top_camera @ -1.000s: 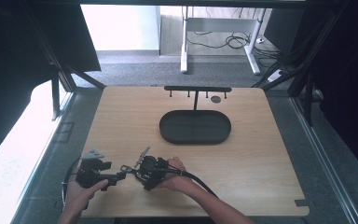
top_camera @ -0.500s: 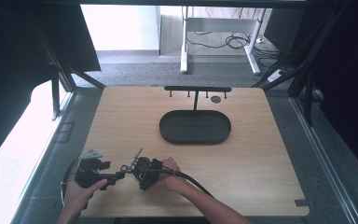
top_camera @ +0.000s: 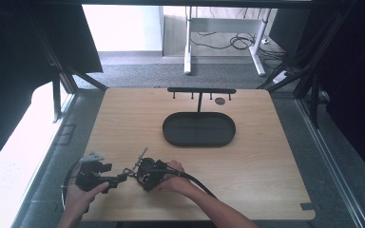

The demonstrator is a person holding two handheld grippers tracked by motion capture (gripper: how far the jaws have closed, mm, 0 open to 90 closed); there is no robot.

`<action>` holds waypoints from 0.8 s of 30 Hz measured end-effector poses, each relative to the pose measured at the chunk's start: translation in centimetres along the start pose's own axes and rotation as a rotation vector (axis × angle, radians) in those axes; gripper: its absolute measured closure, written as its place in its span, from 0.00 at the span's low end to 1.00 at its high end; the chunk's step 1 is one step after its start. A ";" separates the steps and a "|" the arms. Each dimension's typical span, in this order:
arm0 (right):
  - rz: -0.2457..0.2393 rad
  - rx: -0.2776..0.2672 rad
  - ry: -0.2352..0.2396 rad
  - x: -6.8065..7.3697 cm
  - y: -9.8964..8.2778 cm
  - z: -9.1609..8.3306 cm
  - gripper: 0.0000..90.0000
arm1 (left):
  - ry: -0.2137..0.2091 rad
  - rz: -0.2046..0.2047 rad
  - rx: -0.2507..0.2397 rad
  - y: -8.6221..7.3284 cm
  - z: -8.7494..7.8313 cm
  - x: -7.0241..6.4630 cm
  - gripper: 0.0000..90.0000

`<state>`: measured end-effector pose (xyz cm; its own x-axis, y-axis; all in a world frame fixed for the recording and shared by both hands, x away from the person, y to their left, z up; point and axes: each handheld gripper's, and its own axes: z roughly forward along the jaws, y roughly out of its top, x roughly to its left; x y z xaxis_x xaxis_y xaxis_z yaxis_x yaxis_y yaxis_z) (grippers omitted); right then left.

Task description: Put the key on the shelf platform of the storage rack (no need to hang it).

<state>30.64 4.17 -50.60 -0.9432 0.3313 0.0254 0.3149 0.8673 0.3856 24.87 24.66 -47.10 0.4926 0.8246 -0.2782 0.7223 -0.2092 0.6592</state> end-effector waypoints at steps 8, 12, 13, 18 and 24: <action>0.009 -0.063 0.011 -0.5 -0.2 -2.5 0.55 | 0.001 0.003 -0.019 0.1 -0.4 -0.1 0.22; 0.017 -0.091 0.011 -0.9 -0.4 -4.1 0.55 | 0.003 0.004 -0.016 0.1 -0.3 -0.1 0.22; 0.013 -0.105 0.004 -1.0 -0.6 -4.8 0.55 | 0.003 0.005 -0.016 0.1 -0.3 -0.1 0.22; 0.018 -0.124 -0.009 -1.3 -0.9 -6.5 0.55 | 0.001 0.003 -0.012 0.1 -0.2 -0.1 0.22; 0.019 -0.144 -0.027 -1.7 -1.3 -8.1 0.55 | 0.002 0.005 -0.011 0.1 -0.2 -0.1 0.22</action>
<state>31.01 -0.54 -43.68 -0.9334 0.3586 0.0094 0.3122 0.7992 0.5137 24.80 24.64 -46.89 0.4958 0.8242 -0.2735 0.7145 -0.2082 0.6680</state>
